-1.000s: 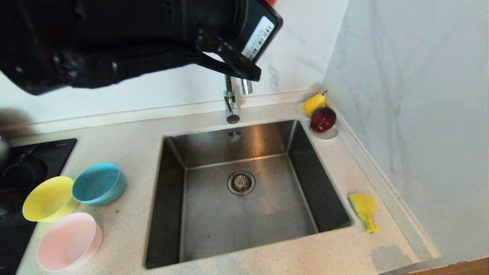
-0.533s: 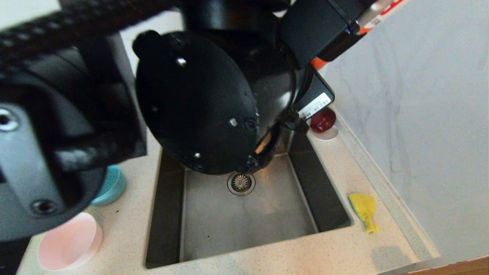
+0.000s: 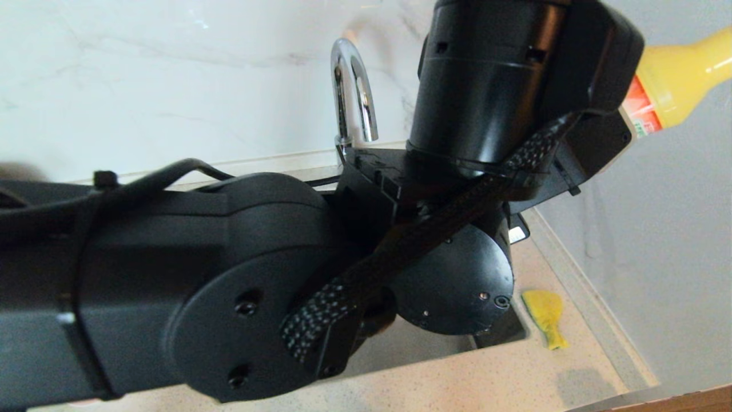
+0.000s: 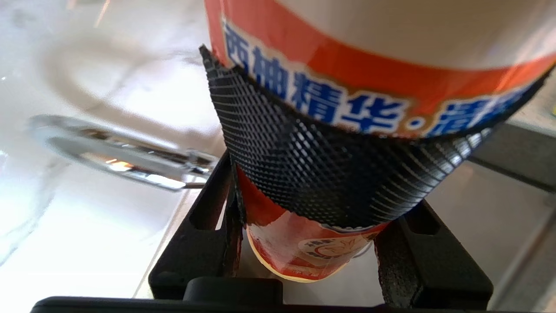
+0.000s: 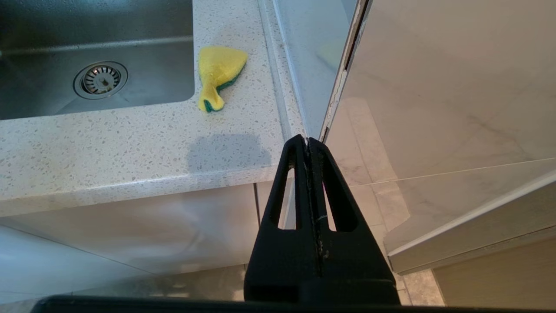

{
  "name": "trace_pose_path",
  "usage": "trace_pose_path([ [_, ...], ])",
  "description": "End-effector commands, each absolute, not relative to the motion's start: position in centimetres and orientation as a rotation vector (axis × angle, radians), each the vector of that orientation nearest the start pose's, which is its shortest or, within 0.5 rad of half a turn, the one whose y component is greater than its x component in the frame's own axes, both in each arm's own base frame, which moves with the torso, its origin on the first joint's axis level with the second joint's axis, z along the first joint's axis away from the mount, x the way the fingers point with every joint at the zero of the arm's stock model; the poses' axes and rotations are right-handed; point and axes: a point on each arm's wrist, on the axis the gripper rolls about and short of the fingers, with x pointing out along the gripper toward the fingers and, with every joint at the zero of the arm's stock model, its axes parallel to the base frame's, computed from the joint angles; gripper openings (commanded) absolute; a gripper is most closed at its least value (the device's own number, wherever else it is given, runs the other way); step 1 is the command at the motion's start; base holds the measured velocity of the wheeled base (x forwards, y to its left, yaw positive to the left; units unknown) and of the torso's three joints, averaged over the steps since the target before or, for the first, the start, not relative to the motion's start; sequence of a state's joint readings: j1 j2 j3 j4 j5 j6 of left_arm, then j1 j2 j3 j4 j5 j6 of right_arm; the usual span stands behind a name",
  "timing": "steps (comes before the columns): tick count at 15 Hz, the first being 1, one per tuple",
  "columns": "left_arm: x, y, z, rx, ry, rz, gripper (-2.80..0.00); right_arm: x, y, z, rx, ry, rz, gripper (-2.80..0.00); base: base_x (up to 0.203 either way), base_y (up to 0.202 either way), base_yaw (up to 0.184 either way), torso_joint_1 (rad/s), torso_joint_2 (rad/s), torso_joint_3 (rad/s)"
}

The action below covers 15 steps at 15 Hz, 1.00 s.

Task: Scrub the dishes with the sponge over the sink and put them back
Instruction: Squeeze it onto the sponge

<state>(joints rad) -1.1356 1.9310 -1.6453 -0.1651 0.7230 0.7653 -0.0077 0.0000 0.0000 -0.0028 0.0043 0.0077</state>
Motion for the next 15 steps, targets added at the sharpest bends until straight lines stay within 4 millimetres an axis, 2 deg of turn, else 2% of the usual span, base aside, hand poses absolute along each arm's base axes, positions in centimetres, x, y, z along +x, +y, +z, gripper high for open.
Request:
trace_pose_path([
  [1, 18.2, -36.0, 27.2, 0.894, -0.061, -0.431, -2.80, -2.3, 0.0, 7.6, 0.008, -0.002, -0.003, -2.80, 0.000, 0.000, 0.000, 0.000, 0.00, 0.000],
  [4, 18.2, -36.0, 24.9, 0.966, -0.004, -0.416, -2.80, -2.3, 0.0, 7.6, 0.008, -0.003, -0.003, -2.80, 0.000, 0.000, 0.000, 0.000, 0.00, 0.000],
  [7, 18.3, -36.2, 23.9, 0.991, 0.020, -0.398, -2.80, -2.3, 0.0, 7.6, 0.008, -0.002, -0.003, -2.80, 0.000, 0.000, 0.000, 0.000, 0.00, 0.000],
  [10, 18.3, -36.2, 21.8, 1.039, 0.053, -0.385, -2.80, -2.3, 0.0, 7.6, 0.008, -0.002, -0.003, -2.80, 0.000, 0.000, 0.000, 0.000, 0.00, 0.000],
  [15, 18.7, -37.6, 18.3, 1.106, 0.100, -0.334, -2.80, -2.3, 0.0, 7.6, 0.008, -0.002, -0.003, -2.80, 0.000, 0.000, 0.000, 0.000, 0.00, 0.000],
])
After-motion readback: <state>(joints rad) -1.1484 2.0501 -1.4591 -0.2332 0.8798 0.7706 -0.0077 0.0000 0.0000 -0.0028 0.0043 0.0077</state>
